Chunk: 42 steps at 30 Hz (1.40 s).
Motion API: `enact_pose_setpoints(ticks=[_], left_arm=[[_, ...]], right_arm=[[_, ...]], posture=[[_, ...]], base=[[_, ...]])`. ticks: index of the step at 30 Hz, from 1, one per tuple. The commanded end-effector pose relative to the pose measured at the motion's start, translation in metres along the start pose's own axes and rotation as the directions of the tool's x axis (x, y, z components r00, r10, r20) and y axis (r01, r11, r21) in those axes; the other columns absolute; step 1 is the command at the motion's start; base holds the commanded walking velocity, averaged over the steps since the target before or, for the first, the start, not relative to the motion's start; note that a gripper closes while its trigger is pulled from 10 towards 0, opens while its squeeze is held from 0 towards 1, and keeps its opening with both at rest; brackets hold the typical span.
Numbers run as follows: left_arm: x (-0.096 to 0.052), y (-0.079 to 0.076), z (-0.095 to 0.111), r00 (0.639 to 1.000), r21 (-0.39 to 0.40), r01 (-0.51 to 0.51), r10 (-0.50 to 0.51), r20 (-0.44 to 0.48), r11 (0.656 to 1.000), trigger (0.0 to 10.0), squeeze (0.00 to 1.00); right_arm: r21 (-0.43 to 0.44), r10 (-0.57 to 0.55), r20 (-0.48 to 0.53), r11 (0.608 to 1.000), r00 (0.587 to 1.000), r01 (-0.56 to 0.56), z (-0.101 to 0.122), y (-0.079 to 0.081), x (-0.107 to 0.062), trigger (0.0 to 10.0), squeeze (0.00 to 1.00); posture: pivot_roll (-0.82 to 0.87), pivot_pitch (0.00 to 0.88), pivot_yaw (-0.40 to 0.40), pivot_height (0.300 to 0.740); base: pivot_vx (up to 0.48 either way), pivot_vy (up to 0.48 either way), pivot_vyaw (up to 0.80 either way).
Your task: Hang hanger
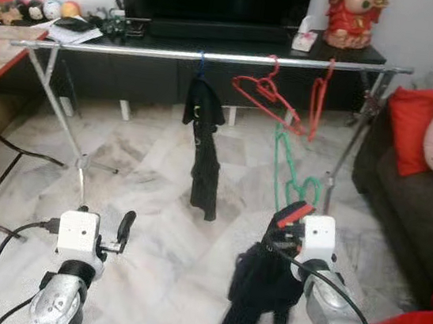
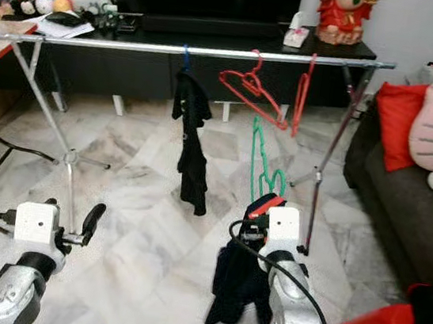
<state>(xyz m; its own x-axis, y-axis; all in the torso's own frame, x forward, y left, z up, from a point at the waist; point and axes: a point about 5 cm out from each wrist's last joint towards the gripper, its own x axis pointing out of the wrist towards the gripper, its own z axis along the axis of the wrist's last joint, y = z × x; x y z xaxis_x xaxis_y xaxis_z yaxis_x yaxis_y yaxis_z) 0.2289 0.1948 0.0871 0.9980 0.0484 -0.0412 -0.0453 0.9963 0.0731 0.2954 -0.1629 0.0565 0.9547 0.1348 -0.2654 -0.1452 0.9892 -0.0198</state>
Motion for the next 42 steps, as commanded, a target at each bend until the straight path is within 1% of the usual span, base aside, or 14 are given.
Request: enact_pose_setpoints(ticks=[1,10,23,33,35,36,38,42], left_arm=[[0.003,-0.001,0.005,1.0,-0.007,0.009,-0.009,0.011,1.0,10.0,0.0],[0.004,-0.004,0.007,1.0,-0.008,0.022,-0.022,0.015,1.0,10.0,0.0],[0.004,-0.002,0.011,0.999,0.0,0.034,-0.034,0.024,0.999,10.0,0.0],[0.004,-0.007,0.013,0.997,0.006,0.068,-0.068,0.029,0.998,10.0,0.0],[0.004,-0.008,0.013,0.997,0.004,0.072,-0.072,0.028,0.997,10.0,0.0],[0.003,-0.009,0.013,0.996,0.002,0.081,-0.081,0.027,0.997,10.0,0.0],[0.003,-0.01,0.014,0.996,0.001,0.086,-0.086,0.027,0.996,10.0,0.0],[0.004,-0.012,0.014,0.995,-0.002,0.094,-0.093,0.027,0.996,10.0,0.0]], right_arm=[[-0.022,-0.008,0.061,1.0,0.998,0.009,0.016,-0.002,0.003,10.0,0.0],[-0.031,-0.005,0.066,0.999,0.998,0.007,0.018,0.002,0.004,10.0,0.0],[-0.02,-0.037,0.068,0.999,0.997,0.039,0.02,0.001,0.005,10.0,0.0],[-0.046,-0.06,0.047,0.997,0.997,0.062,0.019,-0.001,0.007,10.0,0.0],[-0.055,-0.056,0.04,0.997,0.998,0.058,0.019,-0.002,0.007,10.0,0.0],[-0.069,-0.033,0.038,0.997,0.999,0.036,0.019,-0.002,0.007,10.0,0.0],[-0.078,-0.022,0.044,0.997,0.999,0.025,0.02,-0.001,0.007,10.0,0.0],[-0.079,-0.03,0.045,0.996,0.999,0.033,0.02,-0.003,0.007,10.0,0.0]], posture=[[-0.11,0.0,0.068,0.74],[-0.11,0.0,0.069,0.74],[-0.1,0.0,0.074,0.74],[-0.09,0.0,0.075,0.74],[-0.1,0.0,0.074,0.74],[-0.1,0.0,0.074,0.74],[-0.1,0.0,0.074,0.74],[-0.1,0.0,0.071,0.74]], base=[[0.0,0.442,0.0],[0.0,0.439,0.0],[0.0,0.4,0.0],[0.0,0.0,0.0],[0.0,0.0,0.0],[0.0,0.0,0.0],[0.0,0.0,0.0],[0.0,0.0,0.0]])
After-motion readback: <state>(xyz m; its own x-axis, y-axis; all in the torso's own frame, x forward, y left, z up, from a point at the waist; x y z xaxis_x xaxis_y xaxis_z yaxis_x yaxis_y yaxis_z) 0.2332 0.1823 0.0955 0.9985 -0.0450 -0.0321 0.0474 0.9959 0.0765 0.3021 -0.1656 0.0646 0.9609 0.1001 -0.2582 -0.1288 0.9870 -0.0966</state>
